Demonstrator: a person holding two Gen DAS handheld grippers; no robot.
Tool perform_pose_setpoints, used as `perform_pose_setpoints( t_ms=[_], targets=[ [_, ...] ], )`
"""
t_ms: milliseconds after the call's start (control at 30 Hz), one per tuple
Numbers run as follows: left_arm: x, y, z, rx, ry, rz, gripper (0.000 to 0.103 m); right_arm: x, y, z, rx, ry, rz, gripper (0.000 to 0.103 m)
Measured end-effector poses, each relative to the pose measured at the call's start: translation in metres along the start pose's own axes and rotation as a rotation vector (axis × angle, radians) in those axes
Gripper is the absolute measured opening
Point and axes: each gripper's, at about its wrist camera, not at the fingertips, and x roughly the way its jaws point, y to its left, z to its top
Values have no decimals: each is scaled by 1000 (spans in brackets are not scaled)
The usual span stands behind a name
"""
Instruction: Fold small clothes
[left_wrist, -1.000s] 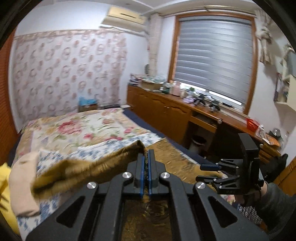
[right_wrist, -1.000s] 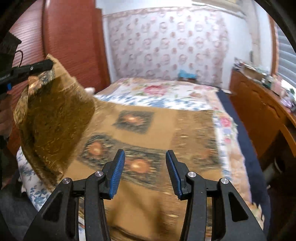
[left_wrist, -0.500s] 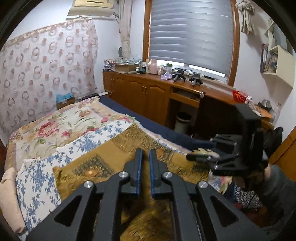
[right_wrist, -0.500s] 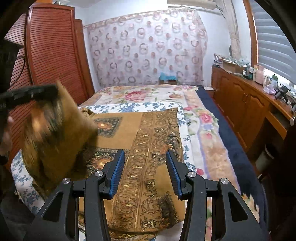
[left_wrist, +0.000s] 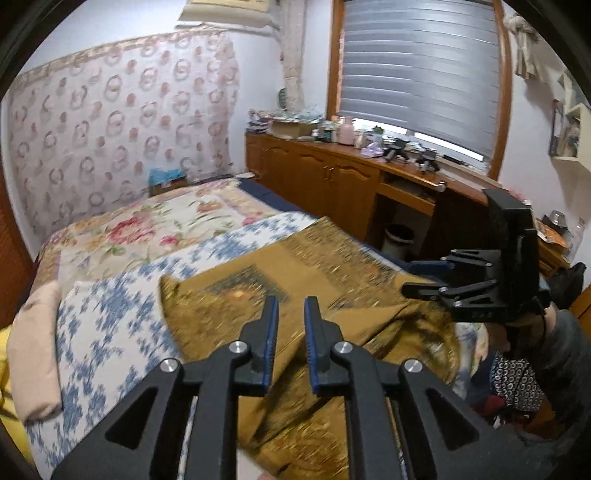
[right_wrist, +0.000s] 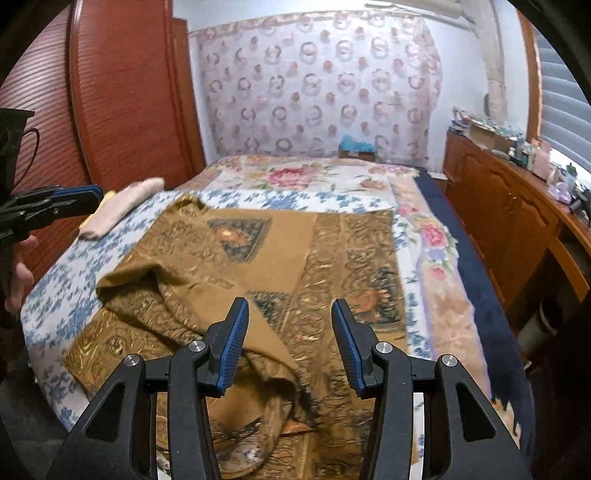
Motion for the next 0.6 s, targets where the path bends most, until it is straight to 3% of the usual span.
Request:
perform_pose_setpoints(
  t_ms=[333,600],
  targets=[
    [8,46,-62,-138,50,74,12,21,18,-20,-94,117,50,47],
    [7,62,-97,-207,67,132,13,36,15,-23,-121,162,22,47]
  ],
)
